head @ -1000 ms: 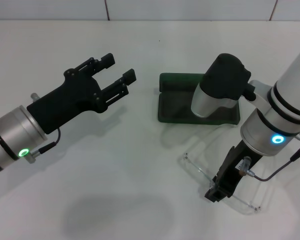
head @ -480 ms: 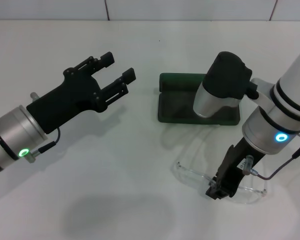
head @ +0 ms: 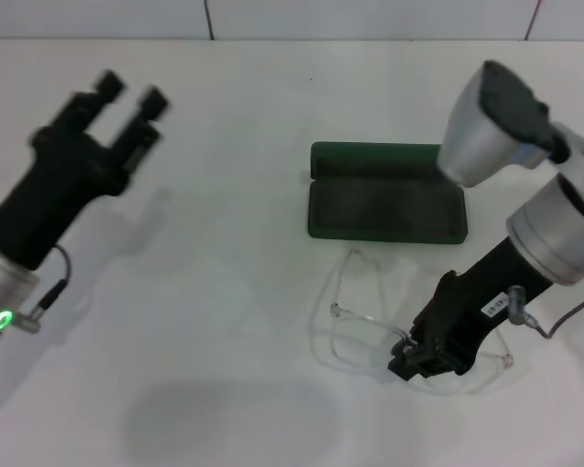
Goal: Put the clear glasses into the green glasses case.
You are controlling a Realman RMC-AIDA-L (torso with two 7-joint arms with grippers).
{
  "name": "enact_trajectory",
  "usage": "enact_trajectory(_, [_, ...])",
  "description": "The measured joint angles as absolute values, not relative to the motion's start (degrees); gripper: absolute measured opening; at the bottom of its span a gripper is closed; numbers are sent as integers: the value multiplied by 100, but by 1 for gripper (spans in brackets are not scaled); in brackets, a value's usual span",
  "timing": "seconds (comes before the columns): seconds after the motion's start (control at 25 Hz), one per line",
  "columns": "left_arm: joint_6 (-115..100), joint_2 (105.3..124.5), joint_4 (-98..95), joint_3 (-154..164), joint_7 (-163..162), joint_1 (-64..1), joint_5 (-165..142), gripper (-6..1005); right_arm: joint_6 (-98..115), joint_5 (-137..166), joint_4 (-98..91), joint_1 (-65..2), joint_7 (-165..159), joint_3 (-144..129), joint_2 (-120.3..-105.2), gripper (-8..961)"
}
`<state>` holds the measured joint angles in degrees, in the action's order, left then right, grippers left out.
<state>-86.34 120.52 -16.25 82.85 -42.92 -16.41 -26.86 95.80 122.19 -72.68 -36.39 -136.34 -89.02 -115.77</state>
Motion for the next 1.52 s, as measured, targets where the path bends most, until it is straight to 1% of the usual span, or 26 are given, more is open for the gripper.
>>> enact_trajectory(0.08, [-8838, 12054, -1279, 8288, -4207, -1715, -2401, 631, 9576, 12061, -7294, -3478, -13231, -8673, -11577, 154])
enact_trajectory(0.16, [-8952, 12038, -1123, 8288, -4172, -1755, -2410, 630, 9561, 11823, -7245, -3336, -12702, -8418, -11583, 125])
enact_trajectory(0.52, [-9163, 12054, -958, 8262, -3953, -1569, -2344, 624, 9424, 10238, -6513, -2706, -10155, -7762, -11592, 124])
enact_trajectory(0.72, [-9176, 12057, -761, 8246, -3963, -1606, -2272, 621, 9408, 9026, -5669, -2403, -8204, -7547, -11585, 124])
enact_trajectory(0.92, [-9143, 12067, -554, 8257, -4450, -1663, -2029, 615, 9464, 8108, -4597, -2296, -6183, -7533, -11586, 124])
enact_trajectory(1.0, [-9108, 12043, -460, 8274, -4817, -1745, -2011, 615, 9468, 7889, -4209, -2289, -5512, -7533, -11590, 124])
enact_trajectory(1.16, [-9113, 11922, -552, 8389, -5270, -1874, -2417, 615, 9365, 7657, -3664, -2288, -4635, -7538, -11605, 123])
enact_trajectory(1.24, [-9254, 11770, -884, 8480, -5380, -1931, -3062, 615, 9281, 7647, -3550, -2311, -4537, -7536, -11604, 123])
enact_trajectory(1.44, [-9632, 11460, -1721, 8500, -5805, -2154, -4443, 615, 9105, 7708, -3435, -2379, -4518, -7573, -11579, 123])
enact_trajectory(1.52, [-9741, 11390, -1920, 8500, -6013, -2315, -4870, 615, 9095, 7811, -3435, -2393, -4500, -7578, -11578, 123])
